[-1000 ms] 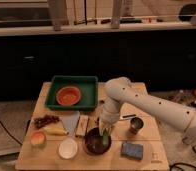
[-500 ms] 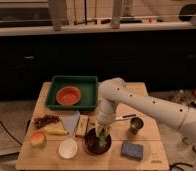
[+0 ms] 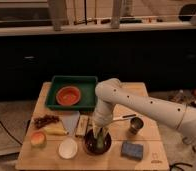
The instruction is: Place pepper in purple bowl
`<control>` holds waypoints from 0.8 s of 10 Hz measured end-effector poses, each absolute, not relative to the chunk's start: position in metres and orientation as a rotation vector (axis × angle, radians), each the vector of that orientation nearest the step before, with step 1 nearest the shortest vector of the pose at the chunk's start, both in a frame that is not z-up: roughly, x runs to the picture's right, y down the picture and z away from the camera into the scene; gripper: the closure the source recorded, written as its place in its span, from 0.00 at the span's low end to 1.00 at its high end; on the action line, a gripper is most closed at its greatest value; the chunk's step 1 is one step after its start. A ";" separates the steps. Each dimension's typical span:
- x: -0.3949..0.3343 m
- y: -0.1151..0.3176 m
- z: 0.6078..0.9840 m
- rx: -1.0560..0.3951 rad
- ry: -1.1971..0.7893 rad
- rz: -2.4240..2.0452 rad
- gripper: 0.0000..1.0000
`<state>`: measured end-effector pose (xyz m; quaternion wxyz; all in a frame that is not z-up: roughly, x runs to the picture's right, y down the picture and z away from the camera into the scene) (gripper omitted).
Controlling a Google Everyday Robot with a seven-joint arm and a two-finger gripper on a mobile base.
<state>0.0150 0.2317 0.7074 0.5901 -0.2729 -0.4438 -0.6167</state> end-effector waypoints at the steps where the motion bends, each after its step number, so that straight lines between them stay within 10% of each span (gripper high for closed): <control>1: 0.014 0.232 0.707 -0.638 -1.031 -1.438 0.86; 8: 0.013 0.231 0.707 -0.669 -1.015 -1.446 0.21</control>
